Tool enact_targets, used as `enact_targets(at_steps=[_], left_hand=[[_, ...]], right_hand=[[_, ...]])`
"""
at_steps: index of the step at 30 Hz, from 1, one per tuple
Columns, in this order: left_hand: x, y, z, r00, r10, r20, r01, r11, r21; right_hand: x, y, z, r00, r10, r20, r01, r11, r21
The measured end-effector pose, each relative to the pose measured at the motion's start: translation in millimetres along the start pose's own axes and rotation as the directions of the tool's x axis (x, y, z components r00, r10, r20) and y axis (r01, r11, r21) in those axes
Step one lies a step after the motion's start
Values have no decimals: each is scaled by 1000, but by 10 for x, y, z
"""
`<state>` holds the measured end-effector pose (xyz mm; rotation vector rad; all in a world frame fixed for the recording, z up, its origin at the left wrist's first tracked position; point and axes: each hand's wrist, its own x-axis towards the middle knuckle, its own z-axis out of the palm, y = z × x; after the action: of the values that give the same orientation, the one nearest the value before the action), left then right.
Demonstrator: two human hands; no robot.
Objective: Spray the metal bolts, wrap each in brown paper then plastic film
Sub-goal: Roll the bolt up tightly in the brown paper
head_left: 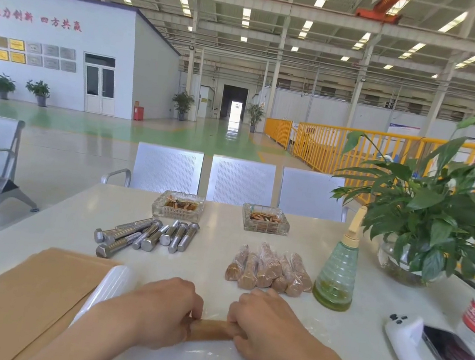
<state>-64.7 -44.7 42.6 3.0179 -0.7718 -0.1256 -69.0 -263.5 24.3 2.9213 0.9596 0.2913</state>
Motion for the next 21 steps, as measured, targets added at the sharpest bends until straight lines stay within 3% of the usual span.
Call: enact_targets(at_steps=[5,9,14,16,18,20,21], left_hand=[[-88,9,26,999,38,1,-38,999,5],[-173,30,101,992,67,-109,-58,995,83],[-156,48,28,944,33,-330,-5,996,85],[-124,73,1,926,-5,-378,35,997,74],[-99,85,10,910,-52,-412,89,994,70],[-88,90,28,897,-87,-434,129,989,70],[-86,95,37,893,-95,-440,137,988,65]], right_hand=[[-85,28,59,991,-82,-103,70,991,-112],[-143,45,51,979,-101,-177,78,988,-135],[-139,42,-75,932,47,-359,-70,996,-50],[-166,1,-46,864,183,-470,-186,982,42],[-231,-67,6,720,379,-581,-298,925,235],[-294,-109,54,553,663,-506,-360,737,572],[-307,-108,76,500,786,-363,-353,568,744]])
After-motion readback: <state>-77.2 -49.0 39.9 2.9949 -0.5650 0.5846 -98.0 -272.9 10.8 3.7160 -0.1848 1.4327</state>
